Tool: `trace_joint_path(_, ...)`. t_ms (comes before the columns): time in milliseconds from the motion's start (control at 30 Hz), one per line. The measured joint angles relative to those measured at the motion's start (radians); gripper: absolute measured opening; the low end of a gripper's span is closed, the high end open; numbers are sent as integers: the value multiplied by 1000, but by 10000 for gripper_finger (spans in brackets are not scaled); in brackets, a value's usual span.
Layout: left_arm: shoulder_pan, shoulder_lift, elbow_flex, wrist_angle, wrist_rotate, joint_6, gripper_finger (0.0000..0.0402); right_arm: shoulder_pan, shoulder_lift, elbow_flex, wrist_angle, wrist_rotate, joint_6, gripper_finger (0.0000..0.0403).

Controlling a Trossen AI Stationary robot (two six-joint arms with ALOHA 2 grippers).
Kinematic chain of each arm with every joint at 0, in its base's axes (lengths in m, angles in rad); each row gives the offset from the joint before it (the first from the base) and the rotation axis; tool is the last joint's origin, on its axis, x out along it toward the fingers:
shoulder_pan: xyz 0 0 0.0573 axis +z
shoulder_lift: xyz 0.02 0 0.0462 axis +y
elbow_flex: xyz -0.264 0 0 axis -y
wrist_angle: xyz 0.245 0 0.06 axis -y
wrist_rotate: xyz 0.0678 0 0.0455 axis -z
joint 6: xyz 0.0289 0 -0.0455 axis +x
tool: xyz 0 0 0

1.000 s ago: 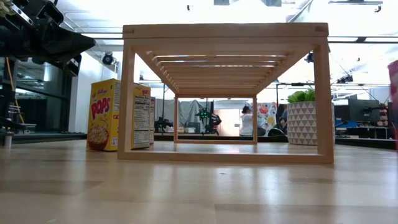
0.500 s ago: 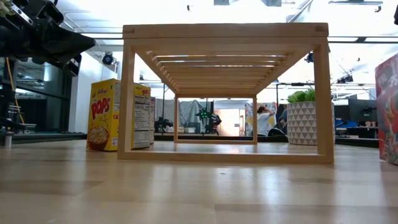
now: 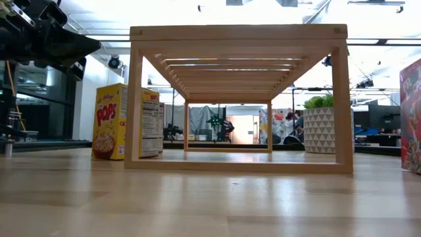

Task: Stack cereal on shelf
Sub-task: Put the right red cereal box on the shelf

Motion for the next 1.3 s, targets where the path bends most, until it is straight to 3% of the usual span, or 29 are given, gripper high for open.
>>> trace_joint_path(267,0,0,0,0,0,0,3,96,4,-45,-165,-3,372,336)
trace_joint_path(467,0,0,0,0,0,0,3,135,5,-113,-178,-28,541,336)
trace_joint_path(667,0,0,0,0,0,0,3,137,5,-155,-166,-37,578,336)
trace_joint_path(867,0,0,0,0,0,0,3,136,8,-155,-149,59,613,336)
trace_joint_path(1133,0,0,0,0,0,0,3,137,91,-155,-154,-37,648,336)
trace_joint_path(1300,0,0,0,0,0,0,3,136,115,-155,-137,-26,606,336)
